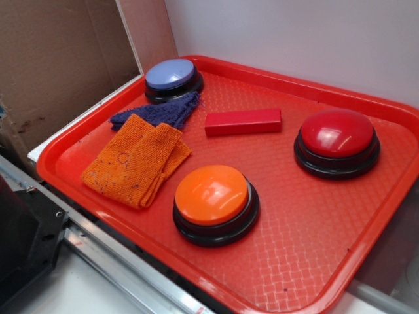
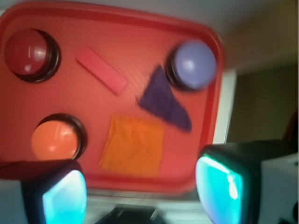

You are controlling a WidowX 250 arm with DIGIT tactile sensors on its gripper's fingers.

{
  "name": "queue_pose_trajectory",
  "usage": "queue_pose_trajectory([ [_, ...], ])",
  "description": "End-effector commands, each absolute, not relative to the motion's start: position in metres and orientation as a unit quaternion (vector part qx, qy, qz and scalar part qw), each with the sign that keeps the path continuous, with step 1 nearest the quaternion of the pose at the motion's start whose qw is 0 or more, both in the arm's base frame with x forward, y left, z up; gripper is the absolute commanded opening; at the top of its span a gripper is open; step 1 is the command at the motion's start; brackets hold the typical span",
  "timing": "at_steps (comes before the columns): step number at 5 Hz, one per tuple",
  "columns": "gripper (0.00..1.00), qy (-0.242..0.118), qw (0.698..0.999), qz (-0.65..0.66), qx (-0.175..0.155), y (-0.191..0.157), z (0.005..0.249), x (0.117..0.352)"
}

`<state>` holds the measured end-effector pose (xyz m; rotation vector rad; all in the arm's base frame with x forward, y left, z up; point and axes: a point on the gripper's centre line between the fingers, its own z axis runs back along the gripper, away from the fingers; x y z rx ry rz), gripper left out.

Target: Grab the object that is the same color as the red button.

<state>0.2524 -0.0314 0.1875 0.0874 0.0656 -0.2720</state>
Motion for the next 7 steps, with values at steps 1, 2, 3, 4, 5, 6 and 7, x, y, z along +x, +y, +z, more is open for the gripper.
queue_pose_trajectory([
  [1,1.00,0.037,0.944,-0.328,0.023,-0.047,0.140,0.278],
  [2,1.00,0.051,0.940,-0.337,0.015,-0.046,0.119,0.282],
  [3,1.00,0.057,0.948,-0.313,-0.003,-0.045,0.081,0.285],
  [4,1.00,0.061,0.955,-0.290,0.006,-0.051,0.049,0.288],
  [5,1.00,0.067,0.964,-0.258,0.016,-0.054,0.027,0.291],
  [6,1.00,0.075,0.962,-0.260,0.025,-0.058,0.016,0.298],
  [7,1.00,0.081,0.958,-0.272,0.035,-0.064,0.012,0.308],
])
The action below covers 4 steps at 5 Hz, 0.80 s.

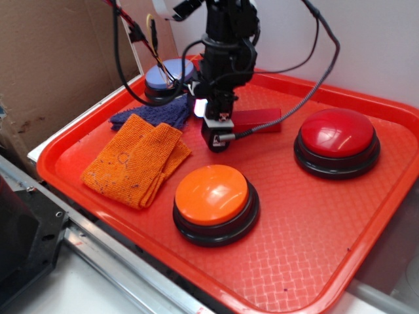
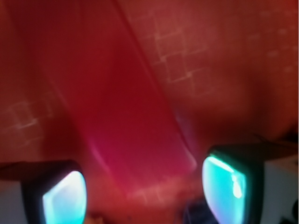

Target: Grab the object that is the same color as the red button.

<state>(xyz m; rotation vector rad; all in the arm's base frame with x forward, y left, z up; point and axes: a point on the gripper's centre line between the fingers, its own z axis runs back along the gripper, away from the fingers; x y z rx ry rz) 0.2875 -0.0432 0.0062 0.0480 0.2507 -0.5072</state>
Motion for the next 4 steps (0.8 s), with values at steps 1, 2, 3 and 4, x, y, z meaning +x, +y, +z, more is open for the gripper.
queue_pose_trajectory([
  [1,0.24,0.089,0.957,-0.271,0.053,-0.067,0.005,0.314],
  [2,0.00,0.099,0.958,-0.262,0.055,-0.066,0.000,0.313],
  [3,0.00,0.102,0.961,-0.251,0.061,-0.066,0.003,0.310],
  [4,0.00,0.073,0.972,-0.217,0.060,-0.048,0.049,0.283],
])
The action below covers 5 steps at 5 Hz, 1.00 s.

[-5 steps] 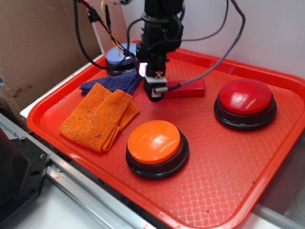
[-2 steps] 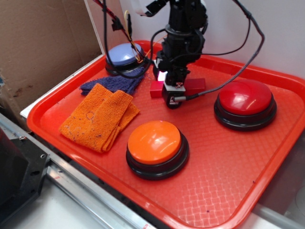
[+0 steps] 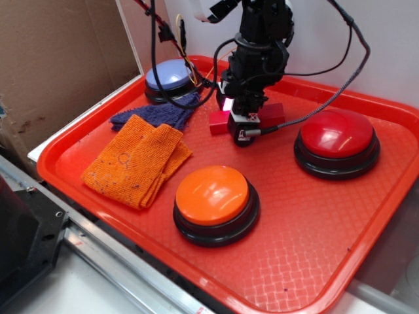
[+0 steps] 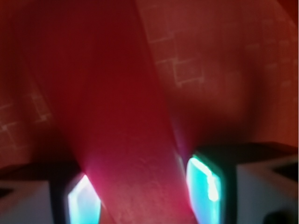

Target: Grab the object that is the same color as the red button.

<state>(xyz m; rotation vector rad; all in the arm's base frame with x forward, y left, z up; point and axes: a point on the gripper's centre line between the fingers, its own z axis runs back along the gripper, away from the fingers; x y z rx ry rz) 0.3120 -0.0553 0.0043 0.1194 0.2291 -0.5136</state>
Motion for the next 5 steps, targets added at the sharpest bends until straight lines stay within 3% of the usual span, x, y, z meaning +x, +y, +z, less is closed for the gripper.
queue_pose_trajectory([
  [1,0.00,0.033,0.994,-0.092,0.059,-0.014,0.096,0.247],
  [2,0.00,0.026,0.999,0.031,-0.002,0.016,0.142,0.214],
  [3,0.00,0.013,0.993,0.112,-0.034,0.034,0.191,0.192],
  [4,0.00,0.009,0.993,0.122,0.003,0.032,0.241,0.187],
  [5,0.00,0.015,0.994,0.109,0.010,0.027,0.288,0.186],
])
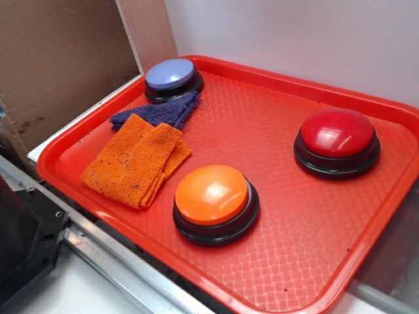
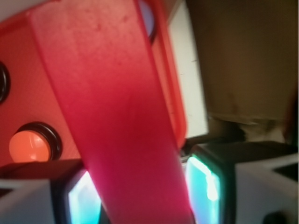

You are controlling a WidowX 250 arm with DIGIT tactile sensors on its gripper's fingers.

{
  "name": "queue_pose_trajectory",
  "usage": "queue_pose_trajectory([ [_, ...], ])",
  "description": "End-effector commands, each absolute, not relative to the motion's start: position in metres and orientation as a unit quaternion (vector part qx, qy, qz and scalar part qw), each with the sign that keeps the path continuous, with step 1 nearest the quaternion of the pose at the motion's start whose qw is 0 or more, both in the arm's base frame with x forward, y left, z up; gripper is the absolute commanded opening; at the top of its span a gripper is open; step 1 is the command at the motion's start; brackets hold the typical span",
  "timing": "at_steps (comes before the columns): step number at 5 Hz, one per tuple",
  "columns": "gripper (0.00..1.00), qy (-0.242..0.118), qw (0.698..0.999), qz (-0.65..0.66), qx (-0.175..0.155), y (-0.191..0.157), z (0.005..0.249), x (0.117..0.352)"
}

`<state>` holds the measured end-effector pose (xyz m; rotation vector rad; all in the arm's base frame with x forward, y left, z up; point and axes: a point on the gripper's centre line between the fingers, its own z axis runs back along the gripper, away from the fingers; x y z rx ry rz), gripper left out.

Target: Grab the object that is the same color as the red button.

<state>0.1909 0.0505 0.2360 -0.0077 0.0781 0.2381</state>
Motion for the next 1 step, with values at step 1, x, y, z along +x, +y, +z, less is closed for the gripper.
queue_pose_trajectory([
  [1,0.00,0.003,0.993,0.115,0.018,0.0213,0.2940,0.1798],
])
